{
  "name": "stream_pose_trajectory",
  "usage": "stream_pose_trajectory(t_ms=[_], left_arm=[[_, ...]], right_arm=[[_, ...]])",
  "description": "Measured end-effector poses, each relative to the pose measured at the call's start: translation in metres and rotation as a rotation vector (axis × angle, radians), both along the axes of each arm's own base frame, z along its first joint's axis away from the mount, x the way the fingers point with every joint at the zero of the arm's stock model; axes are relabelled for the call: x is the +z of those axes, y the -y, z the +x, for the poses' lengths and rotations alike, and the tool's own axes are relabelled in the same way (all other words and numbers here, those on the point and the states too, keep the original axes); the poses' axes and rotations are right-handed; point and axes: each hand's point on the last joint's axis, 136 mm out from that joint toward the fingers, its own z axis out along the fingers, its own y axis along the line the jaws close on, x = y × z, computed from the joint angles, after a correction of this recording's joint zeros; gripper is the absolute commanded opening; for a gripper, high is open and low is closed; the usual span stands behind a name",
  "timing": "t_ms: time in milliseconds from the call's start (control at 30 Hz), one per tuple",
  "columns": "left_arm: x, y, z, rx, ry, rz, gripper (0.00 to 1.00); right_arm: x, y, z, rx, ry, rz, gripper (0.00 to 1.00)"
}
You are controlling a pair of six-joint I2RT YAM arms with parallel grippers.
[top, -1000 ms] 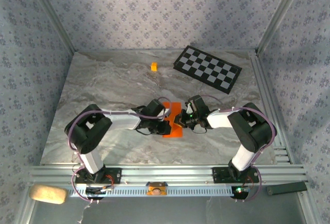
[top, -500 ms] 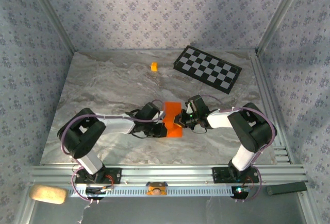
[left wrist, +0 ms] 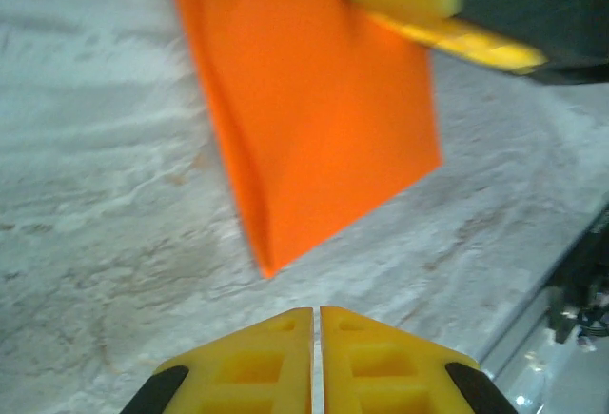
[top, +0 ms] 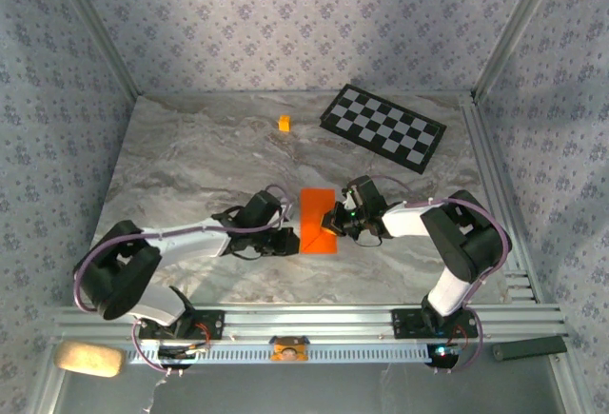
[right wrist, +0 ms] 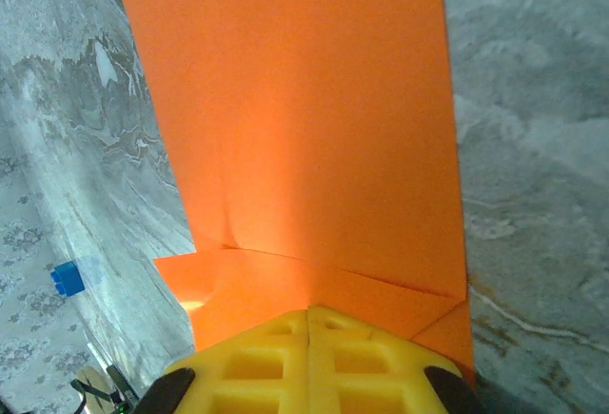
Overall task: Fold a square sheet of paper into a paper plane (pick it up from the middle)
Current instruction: Fold the triangle a second time at the center of the table.
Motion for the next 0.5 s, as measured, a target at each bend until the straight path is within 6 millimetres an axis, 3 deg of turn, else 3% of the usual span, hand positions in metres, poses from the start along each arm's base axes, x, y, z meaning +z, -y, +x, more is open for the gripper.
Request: stream_pose_trajectory(t_ms=[200,333,500], left_arm=[[0.014,0.027,0.03,0.003,0.022,-0.049,0.09],[-0.003,0.04,0.042,0.0,-0.004,-0.02,0.06],[-0.032,0.031,0.04,0.011,-0.047,0.066,0.04]], right_arm=[[0.0,0.0,0.0,-0.002,0.002,-0.002,0.01],[0.0,0.0,0.0,-0.002,0.002,-0.002,0.01],[0.001,0.0,0.001,-0.002,0.004,-0.001,0.01]])
